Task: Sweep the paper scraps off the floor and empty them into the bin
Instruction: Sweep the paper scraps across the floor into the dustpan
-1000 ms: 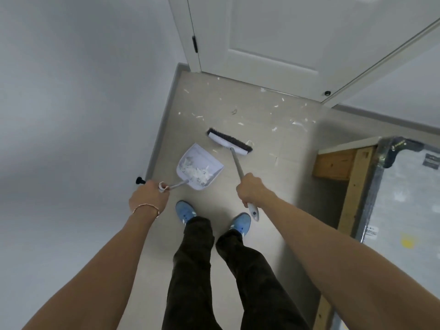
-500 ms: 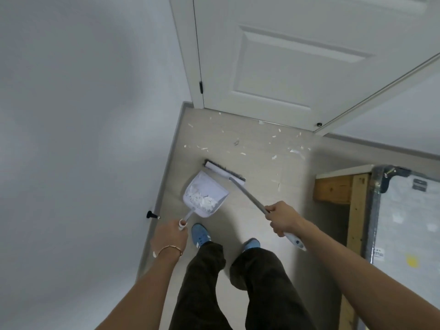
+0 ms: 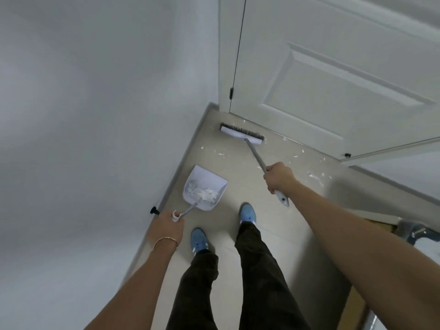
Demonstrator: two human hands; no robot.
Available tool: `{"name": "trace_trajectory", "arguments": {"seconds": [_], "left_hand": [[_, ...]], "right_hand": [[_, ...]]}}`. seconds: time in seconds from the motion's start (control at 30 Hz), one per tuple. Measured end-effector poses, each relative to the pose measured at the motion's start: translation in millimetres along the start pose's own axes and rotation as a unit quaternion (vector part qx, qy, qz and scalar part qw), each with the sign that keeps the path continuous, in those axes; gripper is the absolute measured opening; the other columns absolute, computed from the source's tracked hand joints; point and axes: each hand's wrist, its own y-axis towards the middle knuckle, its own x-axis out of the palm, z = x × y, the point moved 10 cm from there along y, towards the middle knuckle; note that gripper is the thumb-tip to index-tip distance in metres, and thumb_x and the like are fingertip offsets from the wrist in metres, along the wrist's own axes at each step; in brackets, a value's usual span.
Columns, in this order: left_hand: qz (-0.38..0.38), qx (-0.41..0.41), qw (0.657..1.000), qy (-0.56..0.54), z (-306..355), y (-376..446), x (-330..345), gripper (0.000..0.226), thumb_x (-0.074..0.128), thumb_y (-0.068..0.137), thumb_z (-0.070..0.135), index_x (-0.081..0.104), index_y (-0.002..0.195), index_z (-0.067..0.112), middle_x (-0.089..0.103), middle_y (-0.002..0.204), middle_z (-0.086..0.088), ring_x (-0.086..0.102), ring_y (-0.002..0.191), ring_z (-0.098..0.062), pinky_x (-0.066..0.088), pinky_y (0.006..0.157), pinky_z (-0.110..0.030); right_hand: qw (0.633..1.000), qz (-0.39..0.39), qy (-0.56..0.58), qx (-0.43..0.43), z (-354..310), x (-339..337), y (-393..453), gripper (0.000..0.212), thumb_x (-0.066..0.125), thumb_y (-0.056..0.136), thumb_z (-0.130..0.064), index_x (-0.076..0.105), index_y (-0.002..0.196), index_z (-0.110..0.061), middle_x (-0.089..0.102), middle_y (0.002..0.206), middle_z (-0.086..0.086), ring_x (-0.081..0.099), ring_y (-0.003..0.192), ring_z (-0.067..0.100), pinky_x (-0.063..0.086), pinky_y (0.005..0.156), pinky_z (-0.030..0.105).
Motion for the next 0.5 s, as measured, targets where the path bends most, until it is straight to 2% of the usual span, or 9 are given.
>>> {"name": "trace_trajectory", "arguments": {"seconds": [0.03,0.07,0.17,0.23,0.33,0.37,0.43,0.5], "left_hand": [[0.003,-0.008,1.000,-0.005,1.4,2.3,0.3,0.029,0.055,0.094,0.028,0.063,0.070,0.014,0.049,0.058,0.003,0.049,0.056,-0.016,0.034,0.049,-0.021],[0.009,-0.019,1.000,-0.010,4.9,6.9,1.0,0.029,0.055,0.093,0.028,0.062,0.068,0.015,0.053,0.060,0.002,0.052,0.058,-0.018,0.038,0.050,-0.023],[0.017,-0.047,0.999,-0.002,3.6,13.6,1.6,0.027,0.056,0.090,0.034,0.066,0.073,0.016,0.065,0.073,-0.007,0.063,0.070,-0.027,0.053,0.064,-0.033],[0.026,-0.077,0.997,-0.004,-2.6,20.6,1.1,0.026,0.057,0.088,0.040,0.068,0.082,0.016,0.068,0.080,-0.008,0.065,0.074,-0.030,0.055,0.070,-0.036],[0.030,-0.092,0.995,0.005,-10.0,25.1,1.3,0.030,0.056,0.085,0.047,0.068,0.083,0.019,0.069,0.080,-0.007,0.065,0.074,-0.029,0.057,0.071,-0.038],[0.028,-0.092,0.995,0.007,-9.5,25.3,1.3,0.029,0.056,0.086,0.046,0.068,0.082,0.021,0.068,0.078,-0.006,0.064,0.073,-0.028,0.055,0.069,-0.035],[0.024,-0.092,0.995,0.005,-6.2,23.1,2.4,0.024,0.056,0.088,0.042,0.067,0.077,0.025,0.065,0.073,-0.004,0.062,0.070,-0.027,0.050,0.065,-0.031],[0.022,-0.093,0.995,-0.004,-4.7,20.6,5.7,0.025,0.056,0.090,0.038,0.065,0.070,0.026,0.062,0.067,-0.003,0.061,0.067,-0.027,0.047,0.062,-0.029]], "right_hand": [[1.000,-0.002,-0.024,-0.012,-13.0,-7.4,8.3,0.036,0.066,0.074,0.001,0.069,0.109,-0.001,0.068,0.106,0.015,0.067,0.089,0.031,0.057,0.073,0.032],[0.999,-0.008,-0.032,-0.015,-24.2,-16.7,20.1,0.036,0.067,0.072,0.001,0.069,0.108,0.000,0.067,0.105,0.015,0.067,0.088,0.031,0.056,0.072,0.032],[0.999,-0.017,-0.030,-0.037,-51.0,-29.9,44.3,0.027,0.061,0.080,0.000,0.064,0.107,0.004,0.057,0.076,0.008,0.055,0.061,0.022,0.040,0.048,0.025],[0.999,-0.019,-0.001,-0.041,-65.2,-37.8,59.1,0.019,0.051,0.088,-0.003,0.062,0.104,0.001,0.053,0.068,0.006,0.050,0.055,0.018,0.038,0.047,0.024],[0.996,-0.028,-0.057,-0.056,-86.3,-41.1,65.9,0.003,0.064,0.081,-0.001,0.065,0.079,-0.001,0.057,0.073,0.007,0.050,0.052,0.017,0.036,0.043,0.025],[0.996,-0.029,-0.069,-0.054,-91.5,-40.8,67.7,0.012,0.069,0.078,-0.001,0.062,0.067,-0.003,0.061,0.080,0.009,0.053,0.054,0.018,0.038,0.043,0.027],[0.993,-0.046,-0.086,-0.066,-100.3,-33.6,67.1,0.027,0.067,0.081,-0.001,0.055,0.057,-0.007,0.066,0.098,0.013,0.065,0.073,0.024,0.052,0.056,0.032],[0.990,-0.059,-0.103,-0.082,-104.5,-23.9,59.8,0.030,0.059,0.088,-0.002,0.052,0.058,-0.006,0.066,0.110,0.014,0.068,0.094,0.028,0.055,0.075,0.034]]}}
